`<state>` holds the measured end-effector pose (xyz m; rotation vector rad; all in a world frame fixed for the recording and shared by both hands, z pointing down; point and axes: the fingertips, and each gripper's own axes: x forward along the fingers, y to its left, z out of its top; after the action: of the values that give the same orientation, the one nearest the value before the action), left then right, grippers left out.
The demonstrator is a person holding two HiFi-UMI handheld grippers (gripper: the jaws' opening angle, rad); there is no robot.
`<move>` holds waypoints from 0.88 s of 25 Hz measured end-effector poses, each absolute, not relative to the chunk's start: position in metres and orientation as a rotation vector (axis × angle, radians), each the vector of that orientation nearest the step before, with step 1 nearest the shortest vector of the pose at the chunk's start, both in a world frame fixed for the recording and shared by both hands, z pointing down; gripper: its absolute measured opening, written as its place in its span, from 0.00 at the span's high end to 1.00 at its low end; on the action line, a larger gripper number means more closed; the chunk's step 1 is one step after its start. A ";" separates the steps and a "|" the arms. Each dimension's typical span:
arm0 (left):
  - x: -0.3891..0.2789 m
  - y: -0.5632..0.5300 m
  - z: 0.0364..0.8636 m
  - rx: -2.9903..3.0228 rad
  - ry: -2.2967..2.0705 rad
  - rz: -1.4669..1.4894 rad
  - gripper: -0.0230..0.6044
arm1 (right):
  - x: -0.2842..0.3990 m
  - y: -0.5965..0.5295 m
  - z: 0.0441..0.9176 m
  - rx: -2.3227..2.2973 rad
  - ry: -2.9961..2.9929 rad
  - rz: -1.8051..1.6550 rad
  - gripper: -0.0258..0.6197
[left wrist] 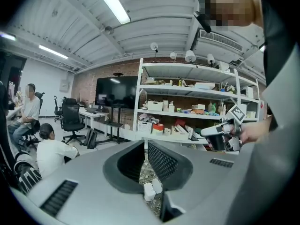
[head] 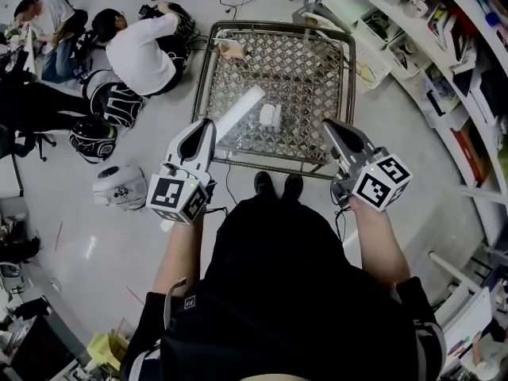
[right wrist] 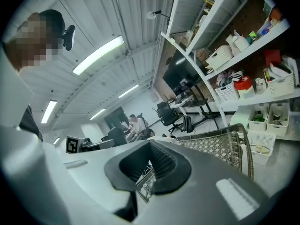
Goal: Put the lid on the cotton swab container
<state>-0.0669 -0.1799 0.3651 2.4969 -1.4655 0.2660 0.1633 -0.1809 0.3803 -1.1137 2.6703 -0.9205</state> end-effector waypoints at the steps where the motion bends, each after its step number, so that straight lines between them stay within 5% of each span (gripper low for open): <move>1: -0.068 -0.182 0.368 2.496 -1.447 0.261 0.95 | 0.163 -0.183 0.382 -1.133 2.667 -0.924 0.95; 22: -0.106 -0.201 0.451 2.492 -1.191 0.322 0.95 | 0.096 -0.187 0.424 -1.370 2.718 -1.022 0.95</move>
<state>-0.1061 -0.2012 0.4509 2.4916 -1.1911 0.3215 0.0960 -0.1873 0.4236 -1.3705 2.7176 -1.0218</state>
